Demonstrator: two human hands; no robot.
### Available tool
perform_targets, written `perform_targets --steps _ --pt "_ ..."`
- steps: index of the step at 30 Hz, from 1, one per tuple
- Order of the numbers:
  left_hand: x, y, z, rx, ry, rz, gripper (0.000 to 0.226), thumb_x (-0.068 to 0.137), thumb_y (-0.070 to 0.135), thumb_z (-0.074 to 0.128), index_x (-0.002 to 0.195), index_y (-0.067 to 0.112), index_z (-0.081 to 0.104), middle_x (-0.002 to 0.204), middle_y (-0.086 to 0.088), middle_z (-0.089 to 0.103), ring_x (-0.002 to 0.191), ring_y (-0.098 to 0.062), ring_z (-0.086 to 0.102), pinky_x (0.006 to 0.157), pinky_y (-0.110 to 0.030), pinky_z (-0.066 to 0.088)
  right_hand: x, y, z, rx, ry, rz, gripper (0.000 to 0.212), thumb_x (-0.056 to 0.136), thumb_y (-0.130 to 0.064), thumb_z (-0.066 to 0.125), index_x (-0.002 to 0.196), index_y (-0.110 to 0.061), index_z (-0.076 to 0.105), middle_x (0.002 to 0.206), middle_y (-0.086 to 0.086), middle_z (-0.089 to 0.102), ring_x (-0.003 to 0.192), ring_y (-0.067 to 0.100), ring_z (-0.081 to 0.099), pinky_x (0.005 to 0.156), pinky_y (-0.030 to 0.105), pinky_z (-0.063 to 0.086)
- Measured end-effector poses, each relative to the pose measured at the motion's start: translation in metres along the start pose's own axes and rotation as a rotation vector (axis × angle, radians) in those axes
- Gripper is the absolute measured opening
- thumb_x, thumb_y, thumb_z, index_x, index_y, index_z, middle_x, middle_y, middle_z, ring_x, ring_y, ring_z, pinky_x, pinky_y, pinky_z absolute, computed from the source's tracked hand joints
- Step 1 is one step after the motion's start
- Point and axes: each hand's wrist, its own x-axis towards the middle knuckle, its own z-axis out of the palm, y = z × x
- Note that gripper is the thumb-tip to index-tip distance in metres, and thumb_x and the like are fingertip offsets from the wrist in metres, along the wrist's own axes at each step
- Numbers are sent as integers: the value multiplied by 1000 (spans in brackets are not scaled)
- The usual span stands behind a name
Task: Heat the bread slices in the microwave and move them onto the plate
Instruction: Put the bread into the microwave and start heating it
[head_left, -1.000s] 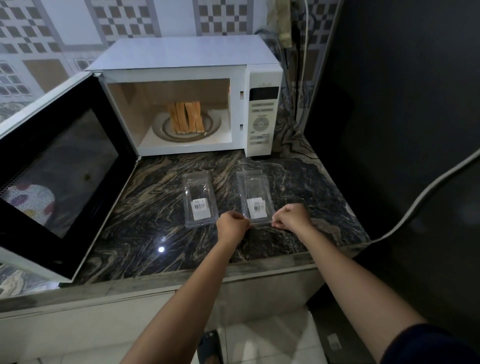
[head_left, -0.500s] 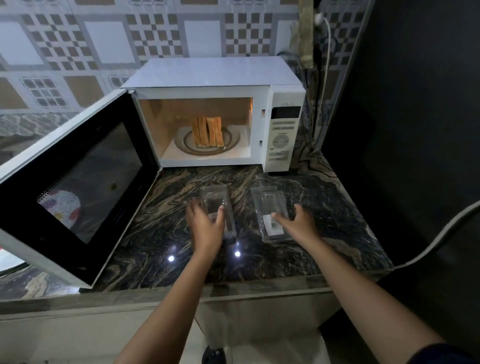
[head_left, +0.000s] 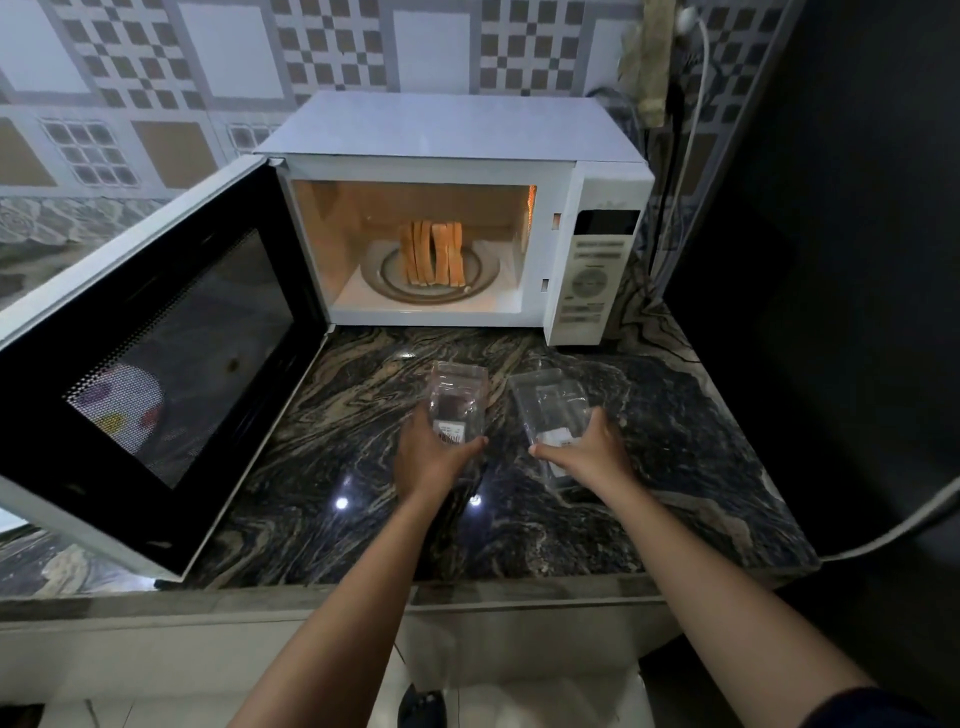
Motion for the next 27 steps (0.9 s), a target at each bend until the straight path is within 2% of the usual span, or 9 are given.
perform_targets --steps 5,8,13,15,17,21,24,26,27 --pt "3 4 -11 42 -35 1 95 56 36 87 136 22 37 139 -13 37 120 -35 49 94 -45 47 -2 -1 -9 -49 17 -58 81 57 -43 85 115 -18 35 127 10 39 110 27 47 75 26 38" --pt "2 1 -17 -23 -114 21 105 51 31 90 137 25 32 137 -12 44 119 -34 51 92 -41 47 -6 2 -11 1 -21 -54 87 55 -42 87 120 -20 33 129 10 41 109 25 46 76 27 35" --pt "-10 -6 -23 -249 -223 59 110 52 14 90 140 27 26 136 -5 49 116 -27 53 93 -42 51 -15 10 -10 159 -70 -108 97 54 -31 90 133 -26 33 133 9 51 107 25 55 84 36 51" --pt "-17 -9 -23 -344 -247 65 108 56 5 87 142 27 26 139 -6 46 116 -26 52 90 -43 52 -21 12 -10 269 -95 -98 97 60 -18 87 140 -24 32 136 9 49 101 18 55 78 30 53" --pt "-25 -9 -23 -393 -245 63 107 60 0 83 145 24 24 142 -7 41 120 -24 49 86 -34 51 -29 12 -12 383 -137 -96 97 66 -5 82 145 -20 28 134 8 52 94 13 54 66 20 50" --pt "-38 -6 -26 -466 -232 88 103 67 -4 78 147 24 20 131 -1 44 105 -12 48 61 -8 48 -41 10 -18 502 -144 -148 98 68 -5 80 146 -27 26 131 5 54 98 12 57 72 22 53" --pt "-41 4 -36 -558 -223 123 104 67 -5 77 148 28 19 133 2 43 109 -18 54 73 -24 58 -47 -1 -29 545 -116 -212 96 69 -9 80 145 -31 26 132 -1 48 111 12 52 86 30 54" --pt "-41 17 -48 -565 -208 184 106 65 1 80 146 33 21 140 0 44 117 -21 54 86 -39 56 -50 -13 -40 559 -89 -275 97 69 -11 81 145 -32 26 136 0 47 117 17 51 81 27 57" --pt "-42 26 -55 -578 -198 203 104 66 1 80 145 34 21 136 4 46 114 -15 55 85 -34 56 -52 -21 -47 564 -76 -307 96 69 -11 80 146 -31 25 134 -2 47 117 16 50 76 22 57"
